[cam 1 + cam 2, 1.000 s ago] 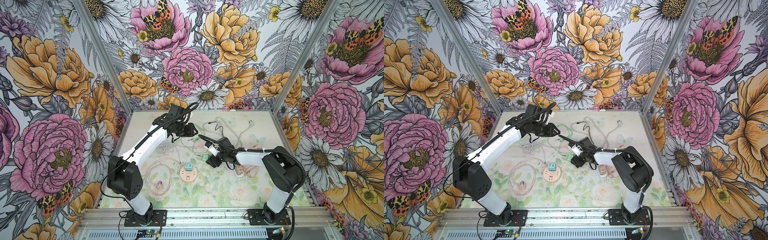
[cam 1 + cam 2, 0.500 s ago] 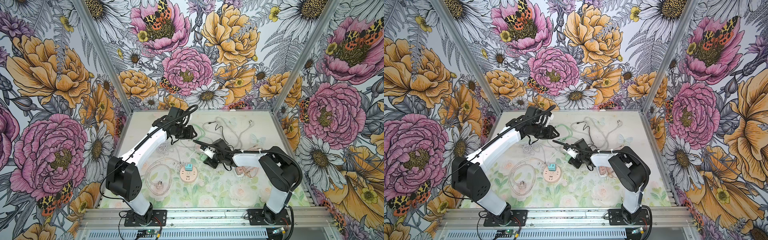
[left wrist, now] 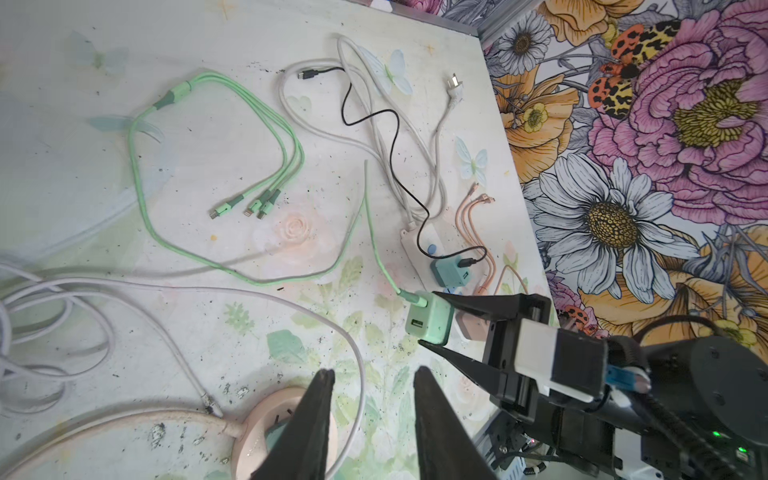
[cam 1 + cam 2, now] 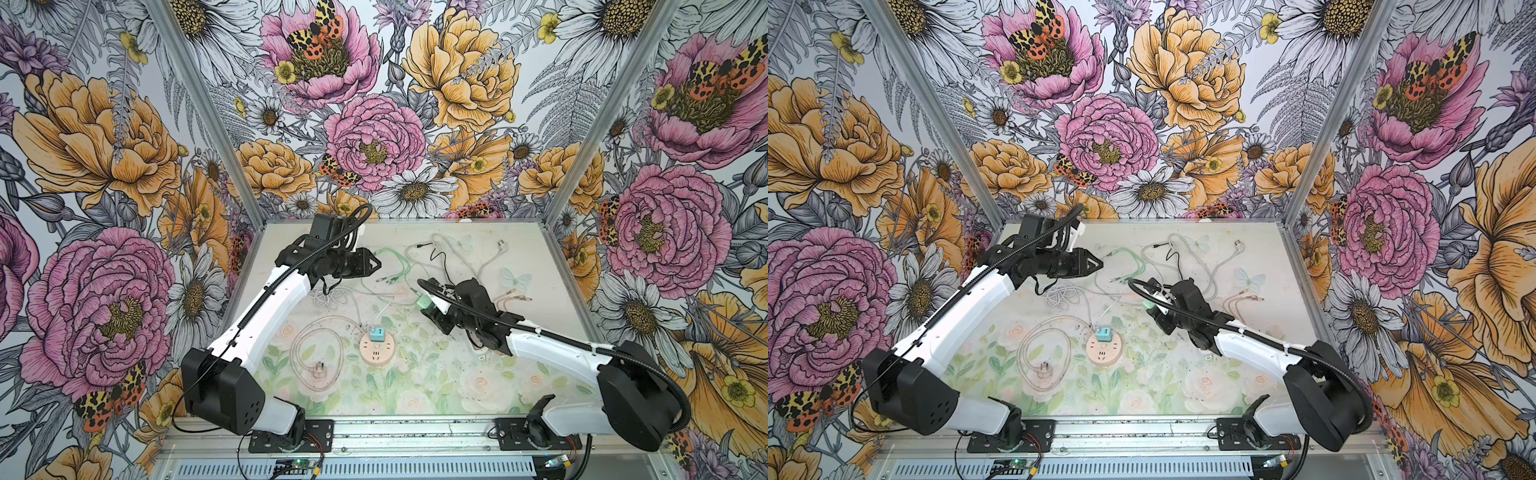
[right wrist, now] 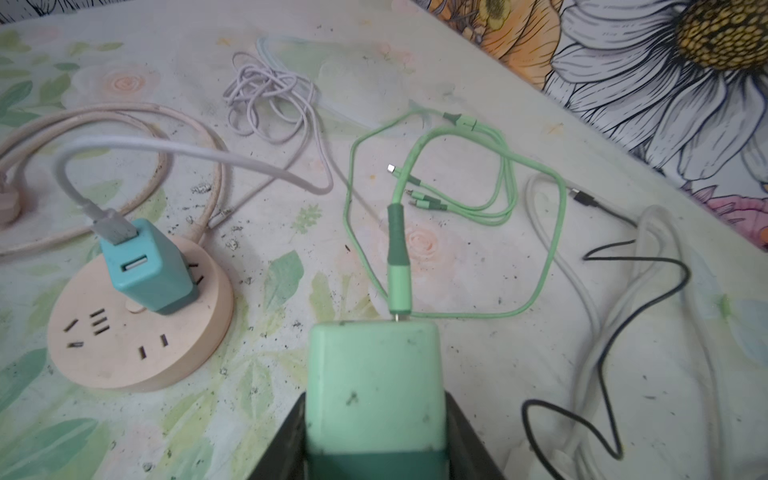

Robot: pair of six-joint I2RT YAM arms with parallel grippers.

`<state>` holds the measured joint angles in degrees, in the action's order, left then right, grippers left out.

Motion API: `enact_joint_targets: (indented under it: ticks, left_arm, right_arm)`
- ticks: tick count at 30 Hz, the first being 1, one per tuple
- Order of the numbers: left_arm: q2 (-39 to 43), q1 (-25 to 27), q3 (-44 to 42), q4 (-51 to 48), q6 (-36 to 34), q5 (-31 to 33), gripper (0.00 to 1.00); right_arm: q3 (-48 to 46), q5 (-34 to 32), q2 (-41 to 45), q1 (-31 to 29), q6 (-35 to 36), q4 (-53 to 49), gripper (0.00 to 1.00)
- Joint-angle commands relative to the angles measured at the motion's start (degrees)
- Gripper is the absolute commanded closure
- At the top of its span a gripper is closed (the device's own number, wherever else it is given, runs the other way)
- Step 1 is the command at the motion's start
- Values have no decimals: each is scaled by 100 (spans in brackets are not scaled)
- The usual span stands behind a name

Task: Insert the plug

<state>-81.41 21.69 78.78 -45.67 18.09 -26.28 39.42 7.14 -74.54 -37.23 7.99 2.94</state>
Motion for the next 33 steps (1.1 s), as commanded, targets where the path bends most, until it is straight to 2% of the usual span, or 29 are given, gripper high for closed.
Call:
enact_joint_targets:
  ticks: [1,6,11,23,33]
  left_arm:
    - [116,328,-179,5,2,-522,64]
    - [158,639,-475,309,241,-881,62]
    - [244,811,-727,736,462,-1213,62]
    - [76,1234,-707,805,411,-1233,58]
    - [-211,1285,-540,1034,343,-1393,59]
  right_arm:
    - [-75,-339,437,-122,-163,405,96]
    - [-64,-783,801,-440,-134,511,97]
    - [-84,-878,1018,-676,-136,605,97]
    - [-119,-900,1170,-985,-130,504,97]
    - [-18,-767,1247,-1147,-177,372,96]
